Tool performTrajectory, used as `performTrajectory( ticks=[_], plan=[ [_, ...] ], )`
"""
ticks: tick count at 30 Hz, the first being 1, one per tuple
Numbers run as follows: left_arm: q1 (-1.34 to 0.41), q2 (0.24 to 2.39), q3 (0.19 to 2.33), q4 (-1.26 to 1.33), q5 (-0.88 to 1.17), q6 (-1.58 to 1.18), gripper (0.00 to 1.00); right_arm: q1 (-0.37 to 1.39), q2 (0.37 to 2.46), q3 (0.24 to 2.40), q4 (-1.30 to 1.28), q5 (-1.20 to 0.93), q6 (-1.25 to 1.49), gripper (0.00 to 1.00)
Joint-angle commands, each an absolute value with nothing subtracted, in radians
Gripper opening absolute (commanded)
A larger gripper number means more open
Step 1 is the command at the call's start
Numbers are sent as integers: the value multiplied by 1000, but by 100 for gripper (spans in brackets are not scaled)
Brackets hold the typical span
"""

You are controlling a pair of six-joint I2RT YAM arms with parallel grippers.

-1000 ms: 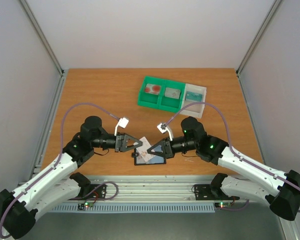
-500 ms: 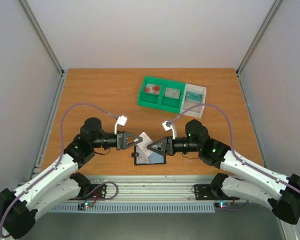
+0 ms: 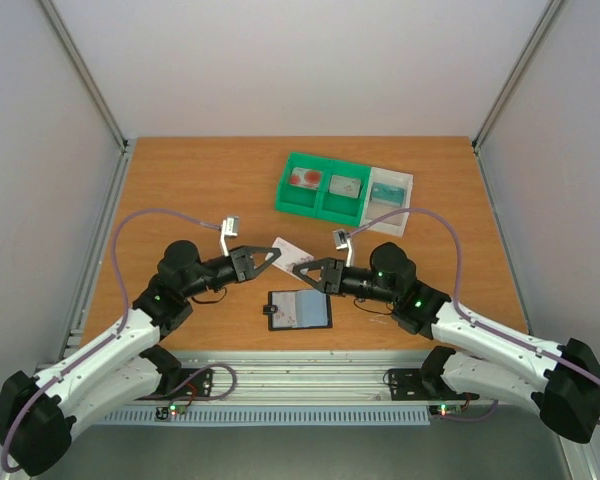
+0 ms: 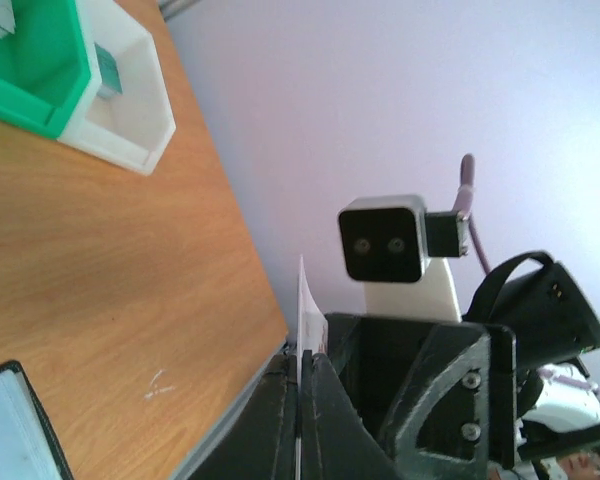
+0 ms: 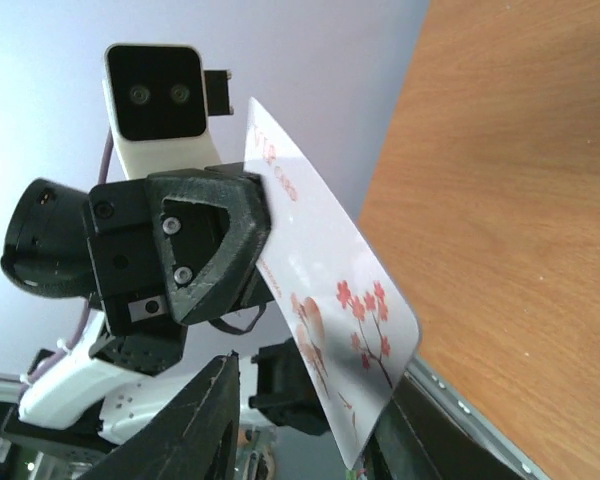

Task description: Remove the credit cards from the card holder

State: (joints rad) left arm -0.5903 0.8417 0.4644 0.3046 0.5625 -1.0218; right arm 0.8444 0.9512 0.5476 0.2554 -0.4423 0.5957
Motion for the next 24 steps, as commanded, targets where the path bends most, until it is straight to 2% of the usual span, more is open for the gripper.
performTrajectory(
  ticks=[1, 6, 19, 22, 24],
  plan=[
    [-588, 844, 475, 408, 463, -1052, 0, 844, 994, 519, 454, -413, 717, 32],
    [-589, 827, 457, 411, 429, -1062, 0, 844, 1027, 487, 539, -403, 760, 27],
    [-589, 813, 448, 395, 411, -1051, 0, 844, 990, 457, 534, -347, 760, 19],
    [-589, 811, 445, 389, 410, -1051, 0, 843, 983, 455, 531, -339, 759, 15],
    [-589, 806, 442, 389, 410, -1052, 0, 843, 983, 450, 545, -336, 758, 8]
  ],
)
